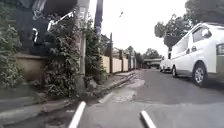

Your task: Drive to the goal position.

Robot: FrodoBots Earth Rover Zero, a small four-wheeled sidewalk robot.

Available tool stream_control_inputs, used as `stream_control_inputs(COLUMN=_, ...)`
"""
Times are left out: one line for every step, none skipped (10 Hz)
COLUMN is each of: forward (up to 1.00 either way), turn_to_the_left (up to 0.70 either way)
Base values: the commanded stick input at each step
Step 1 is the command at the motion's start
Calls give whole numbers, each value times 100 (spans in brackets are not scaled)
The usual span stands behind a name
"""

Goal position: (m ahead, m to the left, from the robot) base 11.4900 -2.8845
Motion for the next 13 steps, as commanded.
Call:
stream_control_inputs(forward=0, turn_to_the_left=-85)
stream_control_inputs(forward=0, turn_to_the_left=-85)
stream_control_inputs(forward=0, turn_to_the_left=-85)
stream_control_inputs(forward=0, turn_to_the_left=-85)
stream_control_inputs(forward=0, turn_to_the_left=-85)
stream_control_inputs(forward=0, turn_to_the_left=-85)
stream_control_inputs(forward=0, turn_to_the_left=-85)
stream_control_inputs(forward=0, turn_to_the_left=-85)
stream_control_inputs(forward=0, turn_to_the_left=-85)
stream_control_inputs(forward=0, turn_to_the_left=-85)
stream_control_inputs(forward=0, turn_to_the_left=-85)
stream_control_inputs(forward=0, turn_to_the_left=-85)
stream_control_inputs(forward=0, turn_to_the_left=-85)
